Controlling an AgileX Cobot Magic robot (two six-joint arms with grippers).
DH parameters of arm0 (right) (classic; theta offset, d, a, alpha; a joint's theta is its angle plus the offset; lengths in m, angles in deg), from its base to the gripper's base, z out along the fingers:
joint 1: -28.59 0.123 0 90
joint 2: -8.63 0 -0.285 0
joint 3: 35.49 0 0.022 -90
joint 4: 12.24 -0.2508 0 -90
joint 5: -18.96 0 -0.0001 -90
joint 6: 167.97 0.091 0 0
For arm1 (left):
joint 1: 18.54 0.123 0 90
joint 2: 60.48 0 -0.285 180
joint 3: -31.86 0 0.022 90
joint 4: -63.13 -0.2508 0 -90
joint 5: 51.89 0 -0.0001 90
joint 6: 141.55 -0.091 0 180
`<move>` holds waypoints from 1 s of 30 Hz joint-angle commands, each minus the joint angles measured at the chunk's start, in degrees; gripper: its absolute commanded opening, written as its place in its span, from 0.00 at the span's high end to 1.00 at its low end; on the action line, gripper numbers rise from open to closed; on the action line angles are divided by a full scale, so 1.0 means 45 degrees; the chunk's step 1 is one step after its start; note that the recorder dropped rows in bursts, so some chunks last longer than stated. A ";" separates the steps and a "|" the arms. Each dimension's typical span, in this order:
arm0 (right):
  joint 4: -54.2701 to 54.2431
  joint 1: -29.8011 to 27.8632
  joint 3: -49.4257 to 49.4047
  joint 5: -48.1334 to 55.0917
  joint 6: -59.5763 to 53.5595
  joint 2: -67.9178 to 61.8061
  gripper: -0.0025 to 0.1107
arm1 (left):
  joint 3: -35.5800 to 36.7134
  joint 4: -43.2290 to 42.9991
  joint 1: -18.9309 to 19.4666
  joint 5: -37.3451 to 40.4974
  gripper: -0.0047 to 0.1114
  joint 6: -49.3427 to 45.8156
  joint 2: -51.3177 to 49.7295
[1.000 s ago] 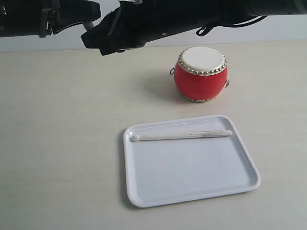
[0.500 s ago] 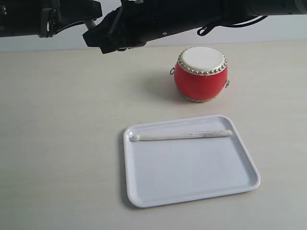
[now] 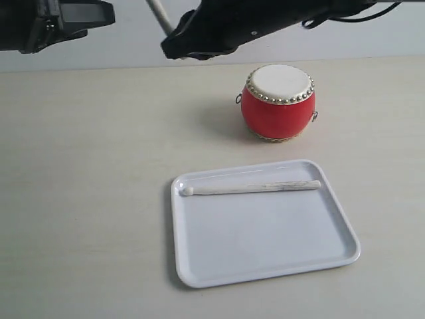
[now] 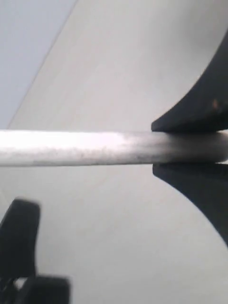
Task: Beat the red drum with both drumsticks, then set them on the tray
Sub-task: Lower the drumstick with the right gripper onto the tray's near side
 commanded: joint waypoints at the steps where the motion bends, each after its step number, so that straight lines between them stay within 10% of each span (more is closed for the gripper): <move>1: 0.5912 -0.0546 0.0921 0.1799 0.2809 0.0124 0.98 | 0.0044 -0.0223 0.1041 -0.0084 0.25 0.0436 0.0016; 14: 1.1208 -0.0522 0.1119 0.7515 0.0314 0.0124 0.98 | 0.0044 -0.0423 0.1637 -0.0194 0.25 0.0492 0.0016; 30: 1.3825 0.0601 -0.2589 0.7598 0.1035 0.0182 0.98 | 0.0044 -0.0495 0.1637 -0.0139 0.25 0.0492 0.0016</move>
